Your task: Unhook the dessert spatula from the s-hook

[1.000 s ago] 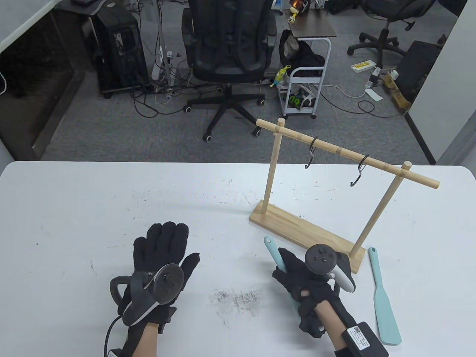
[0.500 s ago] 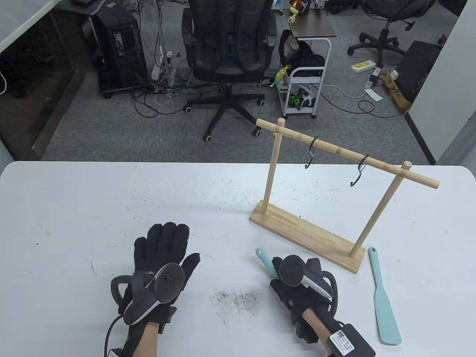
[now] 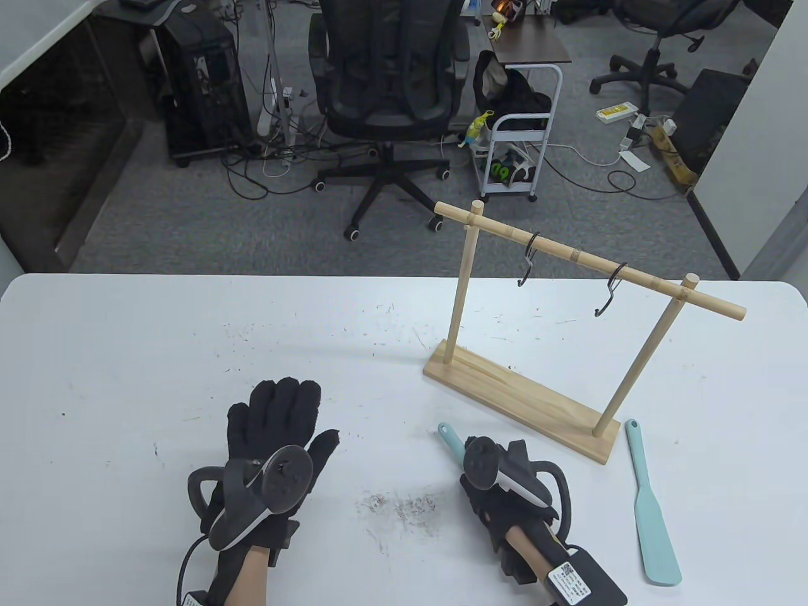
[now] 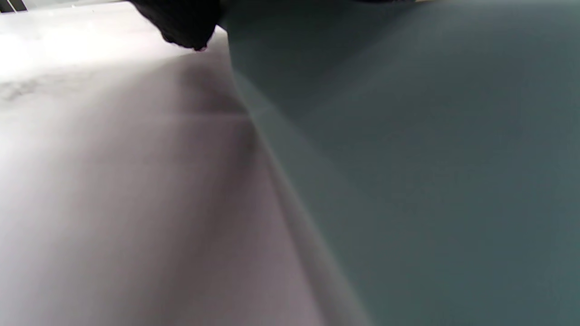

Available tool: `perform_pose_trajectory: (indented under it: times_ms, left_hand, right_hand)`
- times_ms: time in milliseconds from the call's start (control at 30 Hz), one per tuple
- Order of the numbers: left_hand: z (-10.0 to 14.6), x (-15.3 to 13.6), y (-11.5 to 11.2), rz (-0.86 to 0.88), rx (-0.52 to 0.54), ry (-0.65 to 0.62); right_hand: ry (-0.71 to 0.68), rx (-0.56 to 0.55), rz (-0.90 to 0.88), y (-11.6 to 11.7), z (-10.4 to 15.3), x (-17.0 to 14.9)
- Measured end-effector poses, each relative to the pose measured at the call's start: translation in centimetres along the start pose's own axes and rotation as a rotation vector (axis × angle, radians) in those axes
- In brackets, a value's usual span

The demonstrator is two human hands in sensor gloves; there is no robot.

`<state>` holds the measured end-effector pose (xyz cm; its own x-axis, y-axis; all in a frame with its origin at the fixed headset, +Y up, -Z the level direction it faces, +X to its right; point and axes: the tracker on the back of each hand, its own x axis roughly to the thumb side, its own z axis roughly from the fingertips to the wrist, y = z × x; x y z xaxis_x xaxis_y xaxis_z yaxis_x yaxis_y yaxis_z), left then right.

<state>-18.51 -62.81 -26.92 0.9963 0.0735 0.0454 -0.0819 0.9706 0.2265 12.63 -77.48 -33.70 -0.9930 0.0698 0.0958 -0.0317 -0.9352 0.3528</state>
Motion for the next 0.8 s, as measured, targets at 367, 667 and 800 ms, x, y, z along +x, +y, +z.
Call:
perform_pose_trajectory:
  times_ms: [367, 667, 800]
  left_hand:
    - [0.0, -0.1, -0.1, 0.001, -0.002, 0.005]
    - [0.0, -0.1, -0.1, 0.001, -0.002, 0.005]
    - [0.0, -0.1, -0.1, 0.001, -0.002, 0.005]
  right_hand:
    - [0.038, 0.025, 0.066, 0.4, -0.2, 0.8]
    - [0.042, 0.017, 0.109, 0.5, -0.1, 1.2]
    - [0.042, 0.015, 0.126, 0.6, -0.1, 1.3]
